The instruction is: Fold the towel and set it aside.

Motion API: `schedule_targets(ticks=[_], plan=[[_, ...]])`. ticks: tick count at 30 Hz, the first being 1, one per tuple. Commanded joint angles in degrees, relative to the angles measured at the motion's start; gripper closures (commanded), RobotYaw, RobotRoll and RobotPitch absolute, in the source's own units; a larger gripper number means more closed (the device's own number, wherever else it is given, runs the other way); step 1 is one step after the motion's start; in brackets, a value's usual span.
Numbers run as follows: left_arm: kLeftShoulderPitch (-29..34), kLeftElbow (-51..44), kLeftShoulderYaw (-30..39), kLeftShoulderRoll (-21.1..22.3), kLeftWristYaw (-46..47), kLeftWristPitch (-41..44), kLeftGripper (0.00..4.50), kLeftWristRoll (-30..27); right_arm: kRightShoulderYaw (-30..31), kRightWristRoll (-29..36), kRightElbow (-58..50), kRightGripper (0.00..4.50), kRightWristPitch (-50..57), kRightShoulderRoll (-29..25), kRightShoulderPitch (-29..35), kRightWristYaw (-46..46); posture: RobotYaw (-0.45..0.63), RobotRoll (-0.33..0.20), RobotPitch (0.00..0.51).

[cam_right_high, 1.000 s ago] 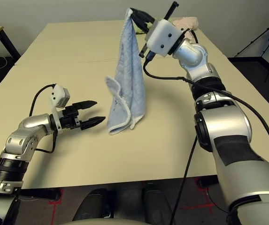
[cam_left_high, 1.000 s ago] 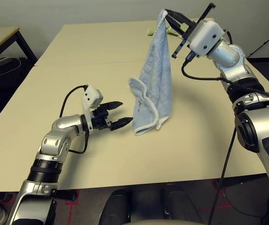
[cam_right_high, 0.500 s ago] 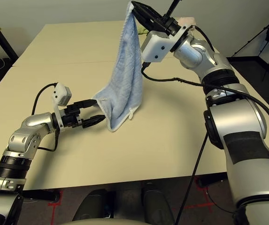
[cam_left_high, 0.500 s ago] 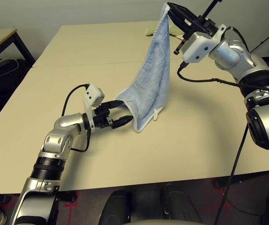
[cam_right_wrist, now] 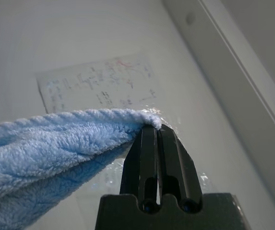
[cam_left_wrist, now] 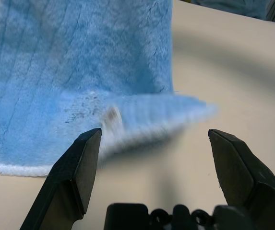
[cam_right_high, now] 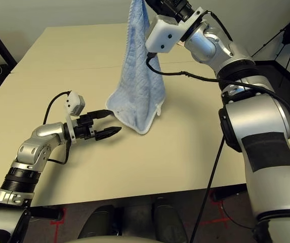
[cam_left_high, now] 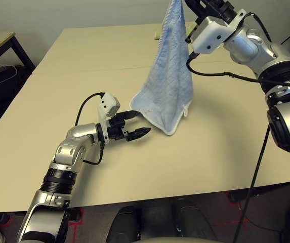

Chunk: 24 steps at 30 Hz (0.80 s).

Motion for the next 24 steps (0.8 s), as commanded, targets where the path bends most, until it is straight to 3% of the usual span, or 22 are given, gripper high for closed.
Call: schedule_targets(ticks=[1,5,12,24], plan=[[-0.57,0.85,0.21,0.65,-0.05,0.10,0.00,0.67,0.20,0.00,-0.06,4.46,0.48,-1.04,-3.65,-1.81,0.04,0.000,0.010],[-1.58,2.04,0.87,0.17,1.45,0.72,0.00,0.69,-3.31,5.40,1.00,4.46,1.37,0.19,-4.61,0.51,0.04,0.000,0.009],[-4.27,2.96,4.53,-2.26,5.66,5.05,0.00,-2.35,-5.01,9.48,0.68,4.46,0.31,0.03,-4.62,3.16,0.04,0.000,0.010],[-5.89,6.50,4.84,-0.98,5.81,6.68,0.00,-1.37,-1.89,5.43,-0.31,4.46,-5.09,-2.24,-5.02,1.75,0.03,0.000,0.013]])
